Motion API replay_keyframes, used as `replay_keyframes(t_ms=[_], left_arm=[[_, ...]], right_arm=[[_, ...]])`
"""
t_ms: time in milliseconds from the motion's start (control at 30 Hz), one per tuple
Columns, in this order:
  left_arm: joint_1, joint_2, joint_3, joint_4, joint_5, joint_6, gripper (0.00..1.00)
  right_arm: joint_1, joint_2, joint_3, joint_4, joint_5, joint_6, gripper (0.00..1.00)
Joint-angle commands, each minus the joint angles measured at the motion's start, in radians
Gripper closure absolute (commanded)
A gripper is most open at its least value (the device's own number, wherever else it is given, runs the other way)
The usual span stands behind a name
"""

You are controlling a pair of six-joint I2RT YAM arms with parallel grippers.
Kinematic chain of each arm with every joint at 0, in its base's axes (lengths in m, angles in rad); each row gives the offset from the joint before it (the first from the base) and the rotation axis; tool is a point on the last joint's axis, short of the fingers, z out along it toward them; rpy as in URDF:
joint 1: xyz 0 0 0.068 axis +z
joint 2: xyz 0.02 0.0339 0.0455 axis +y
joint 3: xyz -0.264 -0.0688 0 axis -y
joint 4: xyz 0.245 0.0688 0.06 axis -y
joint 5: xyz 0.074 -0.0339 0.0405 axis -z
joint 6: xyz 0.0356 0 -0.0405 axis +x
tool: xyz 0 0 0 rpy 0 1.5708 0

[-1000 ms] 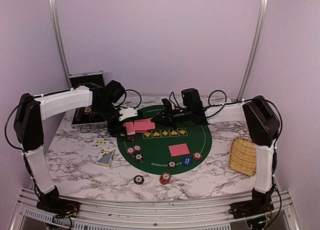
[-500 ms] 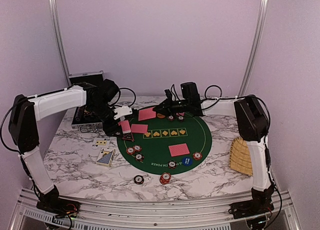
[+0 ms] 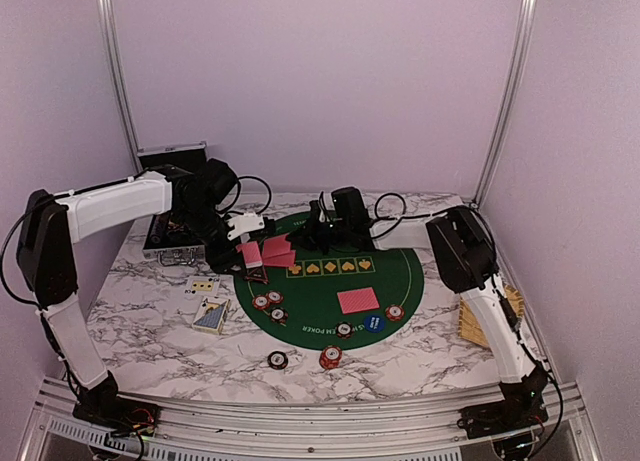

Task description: Distribute texas hold em gaming equipment

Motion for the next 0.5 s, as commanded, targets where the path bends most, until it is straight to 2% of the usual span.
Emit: replay_keyframes(t_ms=[0,167,233,400,467], left_arm=[[-0.001,-0.043,0.006,0.003,0.028,-0.004,1.0],[-0.001,-0.049,0.003,0.002,0.037,0.0,1.0],[-0.002,-0.047,0.003,0.002,0.037,0.001,1.0],[-0.002,-0.039,0.008,0.0,0.037,-0.001,1.0],[-0.003,-0.037,0.01,0.0,0.037,-0.001,1.0]], right_arm=[[0.023,0.031,0.045,0.031,0.069,0.017,1.0],[0.037,0.009,0.028,-0.02,0.136,-0.038,1.0],[0.039,-0.005,0.022,-0.048,0.153,-0.063,0.97],[0.039,-0.028,0.016,-0.11,0.172,-0.106,0.7],[0.037,-0.038,0.021,-0.132,0.176,-0.128,0.63]])
